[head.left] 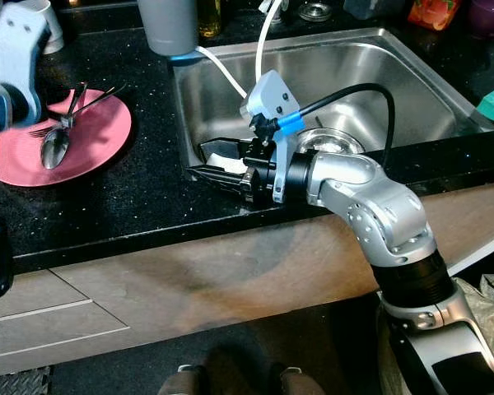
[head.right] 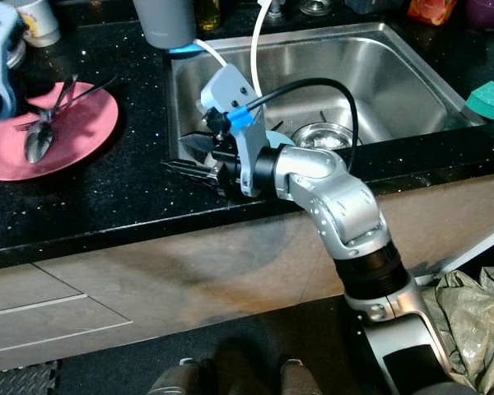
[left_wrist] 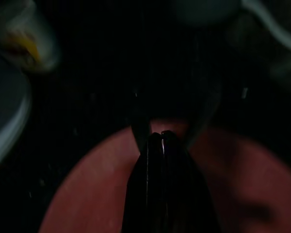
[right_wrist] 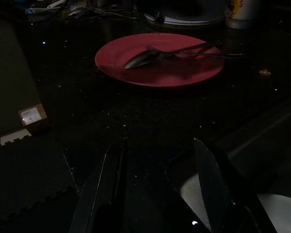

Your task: Kitchen organization

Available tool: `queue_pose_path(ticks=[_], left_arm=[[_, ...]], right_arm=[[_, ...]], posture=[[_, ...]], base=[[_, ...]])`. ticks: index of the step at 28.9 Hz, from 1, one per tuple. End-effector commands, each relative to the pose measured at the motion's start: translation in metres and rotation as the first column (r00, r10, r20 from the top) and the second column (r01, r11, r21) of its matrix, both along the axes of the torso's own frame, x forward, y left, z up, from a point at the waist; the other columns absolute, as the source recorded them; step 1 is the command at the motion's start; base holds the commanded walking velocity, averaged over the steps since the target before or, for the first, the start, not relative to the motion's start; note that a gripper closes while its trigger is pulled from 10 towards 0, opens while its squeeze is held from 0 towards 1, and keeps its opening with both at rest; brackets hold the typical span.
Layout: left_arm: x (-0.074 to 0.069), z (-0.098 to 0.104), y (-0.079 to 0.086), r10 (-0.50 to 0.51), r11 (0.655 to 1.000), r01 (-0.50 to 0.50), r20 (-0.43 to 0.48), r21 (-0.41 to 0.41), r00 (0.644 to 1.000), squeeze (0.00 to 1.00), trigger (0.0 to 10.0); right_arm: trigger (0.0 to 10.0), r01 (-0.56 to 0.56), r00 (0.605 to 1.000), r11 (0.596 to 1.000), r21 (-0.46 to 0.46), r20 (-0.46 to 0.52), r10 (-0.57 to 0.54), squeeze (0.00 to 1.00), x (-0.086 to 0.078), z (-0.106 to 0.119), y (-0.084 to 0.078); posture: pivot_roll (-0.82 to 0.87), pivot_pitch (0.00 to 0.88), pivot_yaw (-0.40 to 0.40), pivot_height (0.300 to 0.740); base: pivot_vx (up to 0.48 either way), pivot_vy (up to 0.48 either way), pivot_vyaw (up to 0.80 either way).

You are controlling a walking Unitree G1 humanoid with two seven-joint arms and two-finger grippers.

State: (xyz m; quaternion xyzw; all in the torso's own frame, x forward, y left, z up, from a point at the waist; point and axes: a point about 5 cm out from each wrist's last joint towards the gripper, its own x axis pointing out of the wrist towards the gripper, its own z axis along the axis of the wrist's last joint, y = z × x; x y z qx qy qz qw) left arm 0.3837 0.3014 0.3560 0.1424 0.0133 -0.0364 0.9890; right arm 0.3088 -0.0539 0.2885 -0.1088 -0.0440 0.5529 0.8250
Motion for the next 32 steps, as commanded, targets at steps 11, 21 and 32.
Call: queue_pose_path(ticks=[11, 21, 32], left_arm=[[-0.018, -0.014, 0.042, 0.299, 0.931, -0.256, -0.142, 0.261, 0.944, 1.0, 10.0], [-0.016, -0.03, 0.036, 0.268, 0.958, -0.231, -0.246, 0.168, 0.932, 1.0, 10.0], [-0.01, -0.032, 0.017, 0.166, 0.986, -0.168, -0.304, 0.018, 0.938, 0.0, 10.0]], right_arm=[[10.0, -0.003, 1.0, 1.0, 0.006, 0.012, 0.003, 0.0, -0.001, 0.004, 0.0], [10.0, -0.008, 1.0, 1.0, 0.004, 0.017, 0.008, 0.0, -0.001, 0.005, 0.0], [10.0, -0.016, 1.0, 1.0, 0.001, 0.023, 0.016, 0.0, -0.002, 0.006, 0.0]], posture=[[0.02, 0.214, 0.016, 0.74], [0.02, 0.214, 0.015, 0.74], [0.02, 0.214, 0.018, 0.74]], base=[[0.0, 0.0, 0.0], [0.0, 0.0, 0.0], [0.0, 0.0, 0.0]])
